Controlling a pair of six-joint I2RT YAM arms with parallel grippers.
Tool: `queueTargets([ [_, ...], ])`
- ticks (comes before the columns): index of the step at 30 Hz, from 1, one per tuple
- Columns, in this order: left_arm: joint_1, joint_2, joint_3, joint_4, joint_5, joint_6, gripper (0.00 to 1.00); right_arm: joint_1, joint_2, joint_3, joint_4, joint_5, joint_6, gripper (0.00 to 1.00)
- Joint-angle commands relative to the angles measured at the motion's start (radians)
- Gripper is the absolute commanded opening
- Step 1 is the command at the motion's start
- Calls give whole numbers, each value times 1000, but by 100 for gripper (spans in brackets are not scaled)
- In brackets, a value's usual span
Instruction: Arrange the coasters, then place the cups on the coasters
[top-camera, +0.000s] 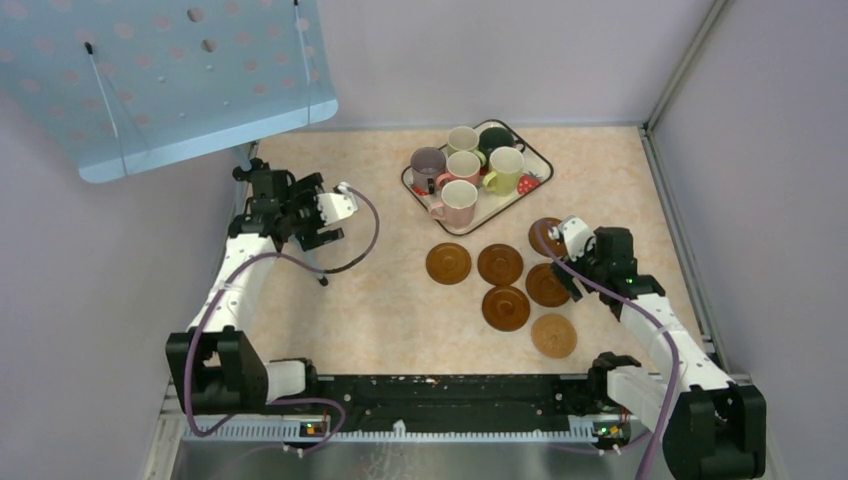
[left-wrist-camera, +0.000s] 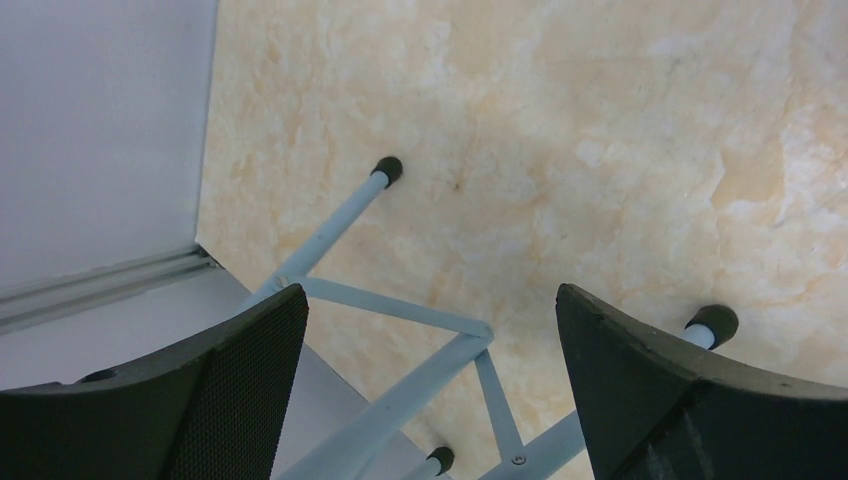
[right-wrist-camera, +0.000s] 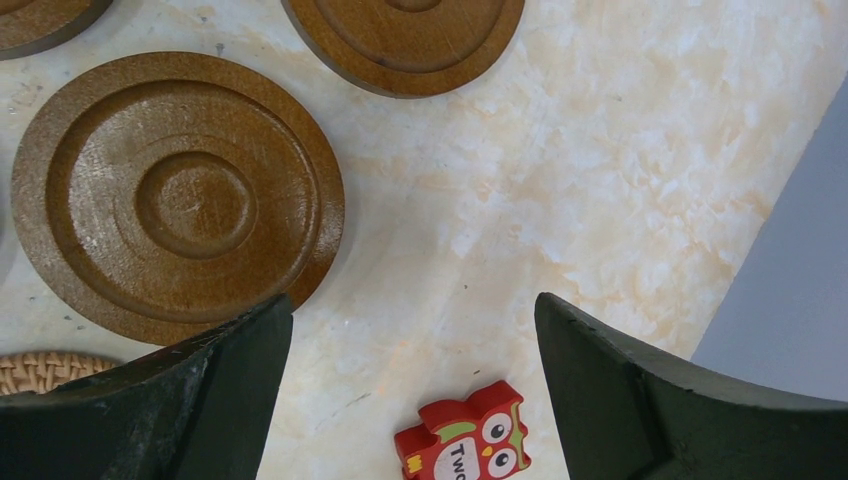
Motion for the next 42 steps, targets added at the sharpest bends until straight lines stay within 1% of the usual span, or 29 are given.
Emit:
queueTargets([
  [1, -117, 1, 85, -44, 0, -120, 99, 7, 3, 92, -24, -73, 16, 90],
  [4, -249, 10, 98, -44, -64, -220, 99, 6, 20, 145, -53, -125, 42, 90],
  [8, -427, 76, 137, -59, -95, -438, 99, 8, 63, 227, -100, -232, 89, 90],
  [10, -491, 121, 153, -58, -71, -524, 99, 6, 78, 252, -102, -268, 114, 90],
  [12, -543, 168, 172, -44, -59, -615, 99, 7, 83, 271, -102, -312, 127, 93],
  [14, -572, 215, 187, -25, -46, -698, 99, 8, 84, 291, -99, -335, 132, 94],
  [17, -597, 267, 193, 25, -41, -769, 99, 8, 113, 333, -90, -357, 135, 93],
  [20, -607, 314, 195, 74, -61, -783, 99, 7, 180, 409, -111, -382, 113, 94],
  [24, -608, 353, 209, 73, -54, -771, 99, 6, 268, 530, -177, -402, 31, 94],
  [27, -609, 358, 200, 126, -39, -766, 99, 8, 305, 563, -215, -395, -41, 98],
  [29, -610, 361, 192, 161, -18, -785, 99, 12, 327, 585, -270, -442, -83, 99],
  [31, -611, 359, 188, 182, 6, -801, 99, 14, 330, 588, -251, -426, -18, 99],
  [34, -610, 344, 160, 240, 26, -820, 99, 15, 313, 578, -240, -423, 34, 99],
  [37, -610, 345, 127, 260, 34, -838, 99, 16, 324, 559, -244, -451, 33, 99],
  [42, -618, 344, 50, 335, 50, -819, 99, 44, 365, 448, -151, -453, 10, 98],
])
